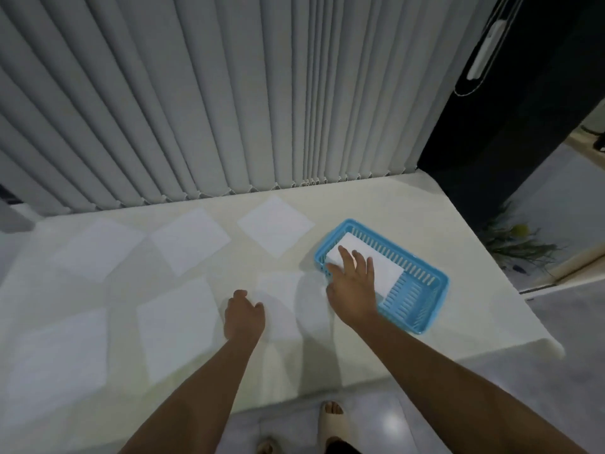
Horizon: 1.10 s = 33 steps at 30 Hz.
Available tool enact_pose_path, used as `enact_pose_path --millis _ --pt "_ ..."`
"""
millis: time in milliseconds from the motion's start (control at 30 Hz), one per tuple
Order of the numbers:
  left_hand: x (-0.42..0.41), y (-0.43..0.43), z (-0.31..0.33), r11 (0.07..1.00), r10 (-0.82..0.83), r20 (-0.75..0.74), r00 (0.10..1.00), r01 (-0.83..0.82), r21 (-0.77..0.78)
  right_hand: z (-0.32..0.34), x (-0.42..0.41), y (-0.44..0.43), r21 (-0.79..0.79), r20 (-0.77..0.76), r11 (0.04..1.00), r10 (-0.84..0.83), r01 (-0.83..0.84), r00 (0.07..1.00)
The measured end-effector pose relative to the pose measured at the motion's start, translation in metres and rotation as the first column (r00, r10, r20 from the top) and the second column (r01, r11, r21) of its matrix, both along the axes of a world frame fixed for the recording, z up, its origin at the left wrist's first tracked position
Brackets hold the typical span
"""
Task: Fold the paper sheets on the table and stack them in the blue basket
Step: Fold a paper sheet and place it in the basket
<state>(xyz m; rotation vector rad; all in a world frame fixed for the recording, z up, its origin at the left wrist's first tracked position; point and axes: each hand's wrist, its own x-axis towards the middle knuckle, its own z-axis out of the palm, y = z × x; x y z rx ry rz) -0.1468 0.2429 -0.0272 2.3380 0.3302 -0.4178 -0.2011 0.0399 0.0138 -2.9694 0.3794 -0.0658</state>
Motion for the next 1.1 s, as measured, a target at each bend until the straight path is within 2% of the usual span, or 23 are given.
enact_pose_path --millis 133,300,433,600,667,733,833,900,1000,1100 --pt "-0.014 -0.003 -0.001 0.995 0.017 -0.053 0.998 -0.011 0.098 -0.007 0.041 0.008 -0.137 -0.098 0.943 0.292 -0.304 0.951" --pt "-0.02 -0.02 0.0 0.982 0.077 -0.067 0.995 -0.064 0.177 -0.019 0.084 0.025 -0.122 -0.314 0.788 0.547 -0.604 0.776" --pt "-0.022 -0.027 -0.004 0.974 0.137 -0.063 0.989 -0.123 0.192 -0.03 0.106 0.04 -0.113 -0.363 0.68 0.651 -0.725 0.667" --pt "-0.018 -0.026 -0.006 0.981 0.187 -0.131 0.974 -0.178 0.079 -0.043 0.119 0.052 -0.028 -0.369 0.635 0.711 -0.772 0.599" --pt "-0.013 -0.02 -0.004 0.99 0.107 -0.153 0.982 -0.091 0.105 -0.043 0.12 0.053 -0.008 -0.345 0.624 0.732 -0.782 0.588" --pt "-0.007 -0.014 0.002 0.98 0.004 -0.146 0.989 0.026 0.198 -0.039 0.124 0.052 0.026 -0.323 0.63 0.74 -0.776 0.59" --pt "0.002 -0.004 0.016 0.901 -0.166 -0.098 0.981 0.191 0.39 -0.032 0.132 0.05 0.02 -0.284 0.615 0.76 -0.789 0.585" --pt "0.01 0.003 0.023 0.856 -0.232 -0.054 0.971 0.23 0.463 -0.027 0.137 0.048 -0.022 -0.224 0.614 0.766 -0.789 0.602" --pt "0.017 0.013 0.028 0.867 -0.302 0.026 0.953 0.263 0.424 -0.019 0.137 0.037 -0.032 -0.182 0.646 0.746 -0.762 0.64" --pt "0.012 0.019 0.024 0.843 -0.448 0.042 0.893 0.406 0.353 -0.014 0.129 0.021 -0.057 -0.24 0.665 0.715 -0.745 0.657"
